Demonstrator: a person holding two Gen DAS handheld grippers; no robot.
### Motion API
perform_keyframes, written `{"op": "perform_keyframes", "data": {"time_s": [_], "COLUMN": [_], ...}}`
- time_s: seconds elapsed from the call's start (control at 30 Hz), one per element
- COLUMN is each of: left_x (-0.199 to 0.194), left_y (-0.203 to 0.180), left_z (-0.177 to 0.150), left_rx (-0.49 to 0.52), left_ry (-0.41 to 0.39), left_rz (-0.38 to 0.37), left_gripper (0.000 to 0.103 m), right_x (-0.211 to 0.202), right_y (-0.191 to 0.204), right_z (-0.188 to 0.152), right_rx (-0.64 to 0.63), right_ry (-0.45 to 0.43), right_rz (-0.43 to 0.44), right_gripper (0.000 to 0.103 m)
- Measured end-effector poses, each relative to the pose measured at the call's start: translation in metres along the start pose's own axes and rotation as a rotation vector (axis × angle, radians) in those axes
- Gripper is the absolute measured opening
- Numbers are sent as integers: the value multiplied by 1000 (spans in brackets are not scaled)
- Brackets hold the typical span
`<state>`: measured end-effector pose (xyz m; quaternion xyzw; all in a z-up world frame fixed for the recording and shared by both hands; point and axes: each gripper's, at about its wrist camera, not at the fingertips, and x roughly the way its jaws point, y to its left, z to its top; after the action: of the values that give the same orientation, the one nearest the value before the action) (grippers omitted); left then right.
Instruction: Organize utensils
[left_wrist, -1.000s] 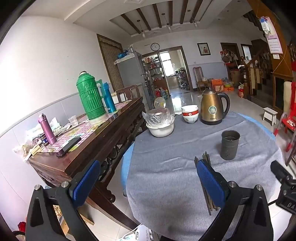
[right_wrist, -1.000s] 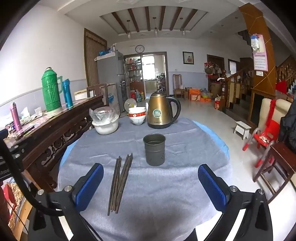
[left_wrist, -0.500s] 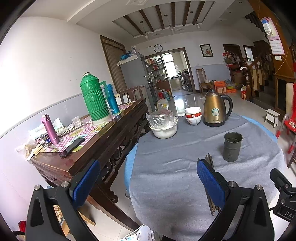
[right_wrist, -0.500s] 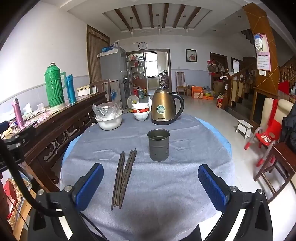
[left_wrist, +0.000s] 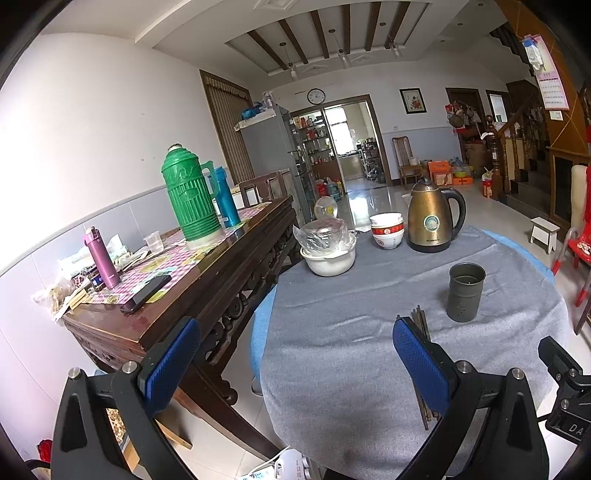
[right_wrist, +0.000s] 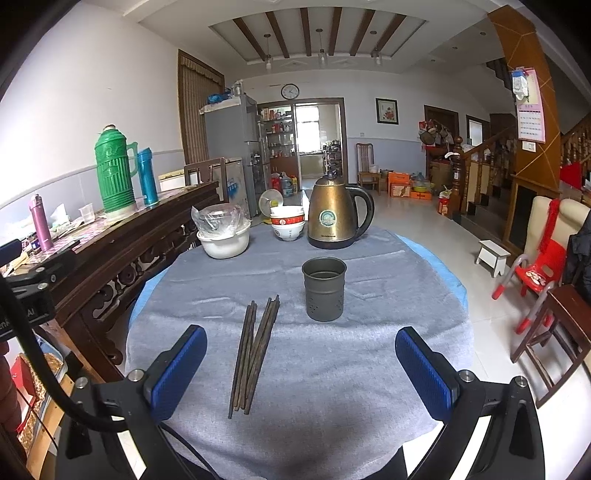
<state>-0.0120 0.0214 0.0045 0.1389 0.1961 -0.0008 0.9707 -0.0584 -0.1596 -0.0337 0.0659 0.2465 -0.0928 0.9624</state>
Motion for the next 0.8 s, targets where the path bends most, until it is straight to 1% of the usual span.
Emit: {"op": "perform_keyframes", "data": {"time_s": [0.8], "left_x": [-1], "left_y": [-2], "left_z": [-1], "left_rx": [9], "left_ry": [7], "left_rz": [-9], "left_gripper": [103], "right_x": [0], "right_y": [1], "right_z": [0], "right_rx": [2], "right_ry": [3], "right_rz": [4], "right_gripper": [103]}}
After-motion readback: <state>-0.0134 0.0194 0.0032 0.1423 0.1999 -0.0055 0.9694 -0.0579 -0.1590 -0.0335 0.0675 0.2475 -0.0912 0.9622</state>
